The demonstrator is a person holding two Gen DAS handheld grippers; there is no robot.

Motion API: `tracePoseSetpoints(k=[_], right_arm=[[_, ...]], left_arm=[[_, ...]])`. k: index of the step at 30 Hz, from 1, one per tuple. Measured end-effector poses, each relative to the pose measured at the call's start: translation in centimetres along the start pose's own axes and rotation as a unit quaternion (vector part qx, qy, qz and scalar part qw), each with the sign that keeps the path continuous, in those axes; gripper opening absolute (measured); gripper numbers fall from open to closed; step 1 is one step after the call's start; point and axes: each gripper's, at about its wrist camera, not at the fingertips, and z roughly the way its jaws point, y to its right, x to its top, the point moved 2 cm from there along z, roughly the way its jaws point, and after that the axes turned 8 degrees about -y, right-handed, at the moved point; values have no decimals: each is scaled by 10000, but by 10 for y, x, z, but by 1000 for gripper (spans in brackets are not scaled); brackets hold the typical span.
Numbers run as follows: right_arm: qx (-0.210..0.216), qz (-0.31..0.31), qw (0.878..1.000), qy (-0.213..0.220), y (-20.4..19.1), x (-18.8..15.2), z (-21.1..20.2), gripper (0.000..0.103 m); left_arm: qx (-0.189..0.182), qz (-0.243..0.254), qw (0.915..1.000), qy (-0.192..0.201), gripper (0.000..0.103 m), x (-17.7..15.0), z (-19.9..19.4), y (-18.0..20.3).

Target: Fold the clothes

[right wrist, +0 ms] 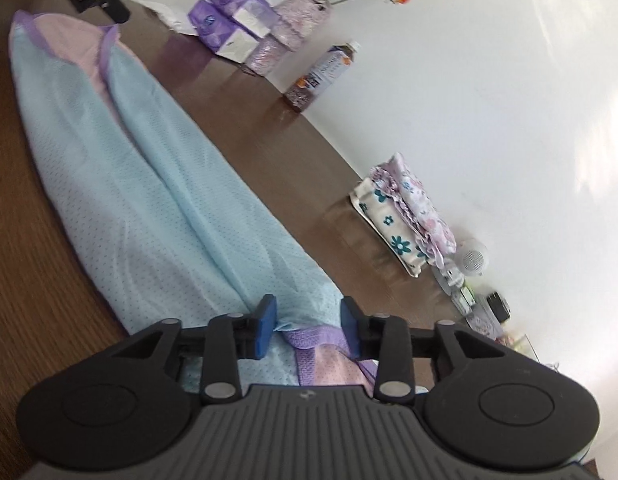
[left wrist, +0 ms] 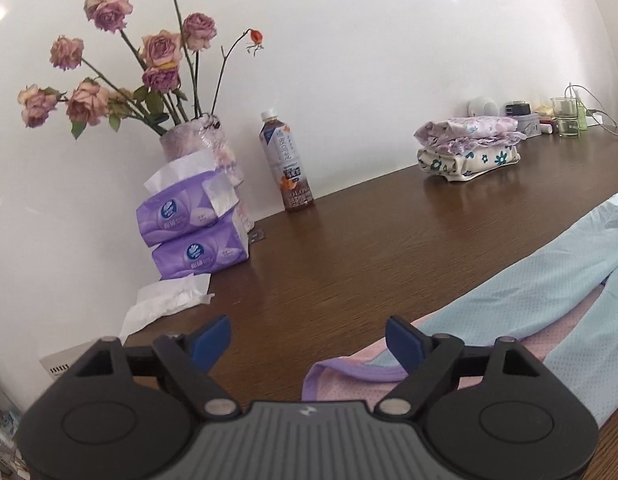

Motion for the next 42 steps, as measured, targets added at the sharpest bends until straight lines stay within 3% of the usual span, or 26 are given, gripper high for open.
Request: tracePoseSetpoints(k=[4, 8, 14, 20, 28, 30, 32, 37, 42], right_arm=[[-147, 201, 9997, 3, 7, 2, -10, 52], [-156, 589, 9980, -183, 23, -6, -17, 53], [60, 1834, 9818, -481, 68, -43, -23, 54], [506, 3301, 9409, -571, 110, -97, -20, 54], [1093, 5024, 8552, -650, 161, -164, -14, 54], [1244, 5162, 8452, -602, 162, -168, -7, 53], [1255, 5247, 8402, -550, 164, -169, 1, 51], [1238, 5508, 8234, -578, 162, -169, 20, 42], [1066, 5777, 8074, -556, 167, -175, 25, 41]], left_arm=[[-22, 177, 9998, 113, 84, 1, -4, 9], [-36, 371, 9990, 232, 85, 0, -10, 20], [-114, 446, 9979, 450, 85, 5, -28, 41], [-1072, 714, 9896, 645, 85, 39, -49, 97], [-2240, 1428, 9624, 572, 81, 89, -53, 217], [-2435, 1632, 9546, 528, 72, 99, -51, 245], [-2542, 1760, 9497, 499, 69, 107, -47, 268], [-2686, 1583, 9496, 328, 69, 117, -30, 287], [-2729, 1360, 9521, 222, 69, 112, -22, 272]])
